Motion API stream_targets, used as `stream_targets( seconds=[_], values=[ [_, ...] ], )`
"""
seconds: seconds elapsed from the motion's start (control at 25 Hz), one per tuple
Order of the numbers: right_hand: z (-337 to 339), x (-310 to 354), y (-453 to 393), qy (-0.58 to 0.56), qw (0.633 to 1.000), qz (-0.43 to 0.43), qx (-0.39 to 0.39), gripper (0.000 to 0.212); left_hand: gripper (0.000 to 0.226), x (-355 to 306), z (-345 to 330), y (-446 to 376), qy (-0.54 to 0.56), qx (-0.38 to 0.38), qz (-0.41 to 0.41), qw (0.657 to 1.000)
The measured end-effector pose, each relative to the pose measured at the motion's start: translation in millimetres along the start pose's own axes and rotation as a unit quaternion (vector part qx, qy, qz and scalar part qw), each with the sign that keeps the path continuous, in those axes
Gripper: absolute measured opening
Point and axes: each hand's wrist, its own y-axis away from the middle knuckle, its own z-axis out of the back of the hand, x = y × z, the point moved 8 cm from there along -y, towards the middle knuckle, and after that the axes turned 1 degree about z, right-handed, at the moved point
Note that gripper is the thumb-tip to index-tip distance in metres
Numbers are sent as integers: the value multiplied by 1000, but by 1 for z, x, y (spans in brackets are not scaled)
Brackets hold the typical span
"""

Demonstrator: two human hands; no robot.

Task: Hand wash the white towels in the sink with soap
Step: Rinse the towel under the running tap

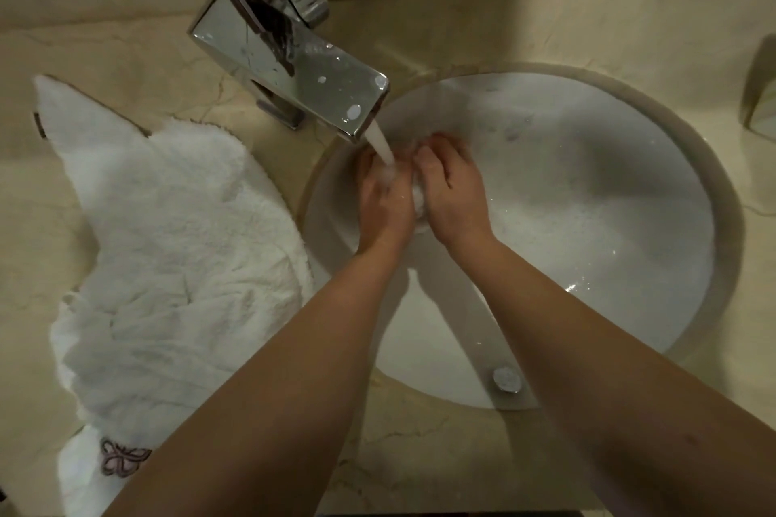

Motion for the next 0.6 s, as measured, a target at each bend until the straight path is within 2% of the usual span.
stream_targets(
  seconds=[0.12,0.28,0.36,0.44,0.6],
  values=[
    [-7,-16,9,21,999,-22,-10,51,41,12,-6,0,26,13,45,999],
    [-13,-31,14,42,998,-24,-42,56,36,21,-12,-3,-59,24,-18,998],
    [-13,-41,9,37,997,-44,-45,56,44,30,-11,-8,-71,-5,-34,997],
    [-11,-44,2,50,997,-31,-47,55,45,32,-12,-11,-90,-33,-86,992],
    [-12,-43,-19,100,994,20,-38,57,30,15,-16,-18,-126,-67,-209,967]
  ],
)
